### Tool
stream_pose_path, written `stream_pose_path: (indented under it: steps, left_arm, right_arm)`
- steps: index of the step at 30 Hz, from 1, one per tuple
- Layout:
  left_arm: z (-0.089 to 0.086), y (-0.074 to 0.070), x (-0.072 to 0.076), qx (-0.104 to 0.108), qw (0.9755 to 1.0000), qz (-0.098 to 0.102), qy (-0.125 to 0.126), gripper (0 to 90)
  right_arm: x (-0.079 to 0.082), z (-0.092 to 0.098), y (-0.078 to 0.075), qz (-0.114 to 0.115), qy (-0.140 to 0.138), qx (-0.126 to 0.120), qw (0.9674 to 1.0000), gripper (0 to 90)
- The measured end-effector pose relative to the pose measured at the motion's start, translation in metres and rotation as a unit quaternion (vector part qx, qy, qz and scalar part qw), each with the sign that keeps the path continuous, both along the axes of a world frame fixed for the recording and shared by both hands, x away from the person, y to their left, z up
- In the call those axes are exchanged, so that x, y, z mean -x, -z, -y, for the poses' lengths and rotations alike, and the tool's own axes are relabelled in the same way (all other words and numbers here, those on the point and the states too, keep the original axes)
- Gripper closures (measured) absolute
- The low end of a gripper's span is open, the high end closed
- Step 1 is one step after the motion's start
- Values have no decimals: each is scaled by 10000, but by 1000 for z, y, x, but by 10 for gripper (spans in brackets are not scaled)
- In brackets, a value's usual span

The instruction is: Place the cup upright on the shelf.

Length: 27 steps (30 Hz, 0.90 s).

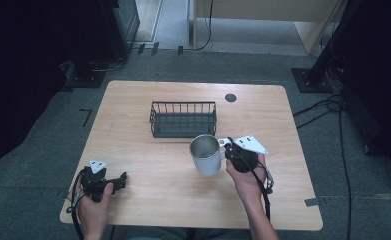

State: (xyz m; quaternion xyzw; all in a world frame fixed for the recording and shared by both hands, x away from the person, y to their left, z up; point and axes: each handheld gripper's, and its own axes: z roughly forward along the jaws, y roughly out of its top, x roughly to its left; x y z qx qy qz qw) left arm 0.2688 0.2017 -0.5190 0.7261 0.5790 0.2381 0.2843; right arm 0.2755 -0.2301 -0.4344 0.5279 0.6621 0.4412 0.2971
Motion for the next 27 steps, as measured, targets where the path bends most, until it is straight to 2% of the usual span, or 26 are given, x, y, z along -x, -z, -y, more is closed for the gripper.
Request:
stream_pose_path:
  steps: [8,19,27]
  left_arm:
    - [0,0,0,17,10000,10,-15,0]
    - [0,0,0,9,10000,13,-12,0]
    - [0,0,0,4,10000,1,-6,0]
  right_arm:
    - [-17,-13,-14,39,-38,86,9999,823]
    - [-37,-28,-25,49,-104,67,9999,823]
    - [-56,-41,-39,101,-142,29,9998,823]
